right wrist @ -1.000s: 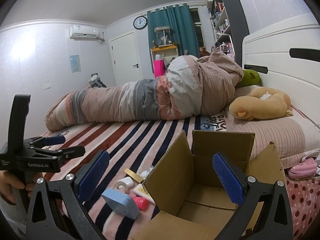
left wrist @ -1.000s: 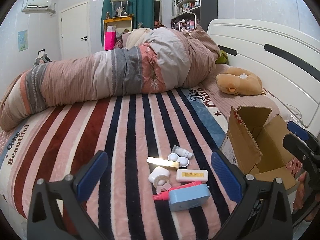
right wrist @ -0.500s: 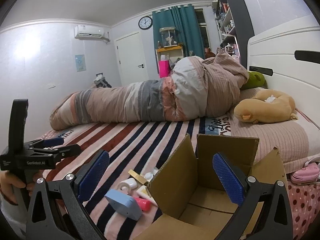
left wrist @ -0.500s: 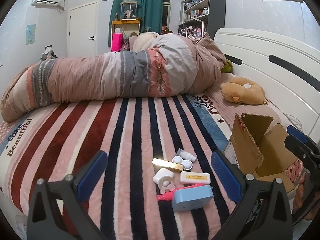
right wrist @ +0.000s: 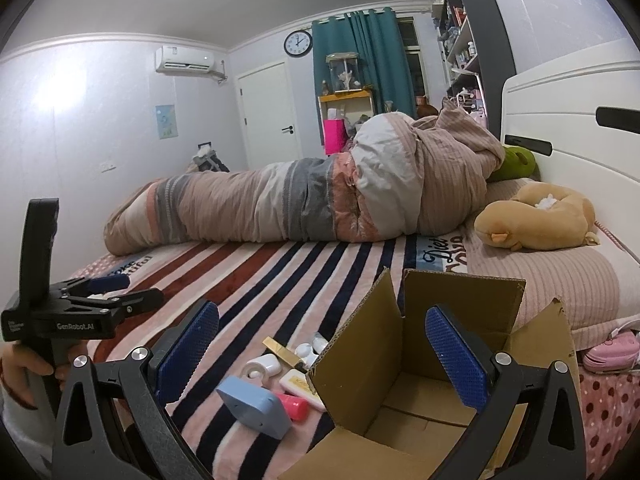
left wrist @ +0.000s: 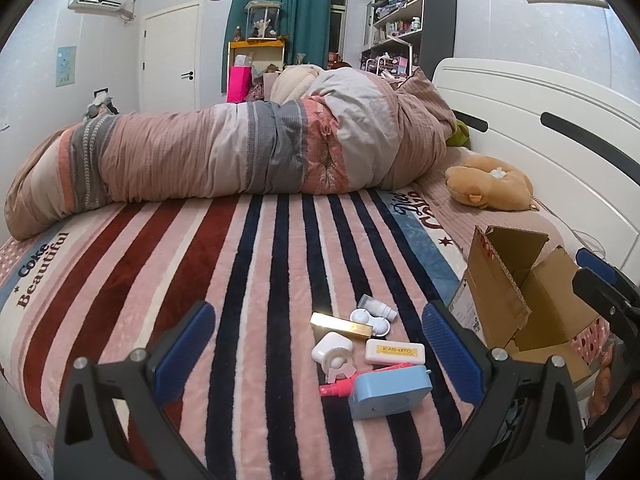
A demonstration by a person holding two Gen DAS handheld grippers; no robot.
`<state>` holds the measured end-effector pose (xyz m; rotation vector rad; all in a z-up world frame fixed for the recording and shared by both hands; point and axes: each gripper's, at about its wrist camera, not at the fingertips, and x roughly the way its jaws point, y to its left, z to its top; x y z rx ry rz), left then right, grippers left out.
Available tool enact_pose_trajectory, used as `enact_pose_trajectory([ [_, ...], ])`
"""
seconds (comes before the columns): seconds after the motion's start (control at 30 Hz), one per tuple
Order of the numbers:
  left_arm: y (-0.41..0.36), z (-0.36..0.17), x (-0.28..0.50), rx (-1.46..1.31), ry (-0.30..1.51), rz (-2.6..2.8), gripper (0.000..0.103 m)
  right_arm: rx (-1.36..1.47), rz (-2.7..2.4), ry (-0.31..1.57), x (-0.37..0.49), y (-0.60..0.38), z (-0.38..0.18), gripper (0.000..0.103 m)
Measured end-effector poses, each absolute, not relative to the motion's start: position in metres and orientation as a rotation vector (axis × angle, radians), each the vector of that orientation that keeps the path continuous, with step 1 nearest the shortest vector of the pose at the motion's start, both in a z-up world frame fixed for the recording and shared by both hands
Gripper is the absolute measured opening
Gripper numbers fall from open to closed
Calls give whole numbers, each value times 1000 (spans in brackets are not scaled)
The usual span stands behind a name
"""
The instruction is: Organize rigid objects
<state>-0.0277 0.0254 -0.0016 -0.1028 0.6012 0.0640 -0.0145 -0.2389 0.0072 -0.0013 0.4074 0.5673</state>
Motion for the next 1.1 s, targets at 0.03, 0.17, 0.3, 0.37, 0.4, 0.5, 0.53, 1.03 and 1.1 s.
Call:
enact_pose_trajectory([
  [0.03,26,-2,-28,-103,602,65,103,-1,568,407,-14,-239,7,103],
  [0.17,26,-2,-28,-104,601,63,103,-4,565,407,-15,-238,7,103],
  [0.3,26,-2,-28,-104,601,64,103,-4,571,405,-15,-239,8,103],
  [0.37,25,-2,-28,-104,601,65,103,-7,568,398,-16,-239,9,103],
  [0.4,25,-2,-28,-104,601,64,103,-4,568,394,-16,-239,9,103],
  [0.5,25,-2,-28,-106,600,62,103,3,571,387,-22,-239,8,103],
  [0.53,26,-3,-28,-110,601,58,103,10,556,394,-22,-238,7,103],
  [1.03,110,-59,-30,-138,633,45,103,-258,832,618,-31,-101,-43,56],
  [1.1,115,-71,-31,-160,649,24,102,-287,791,684,-19,-90,-62,56],
])
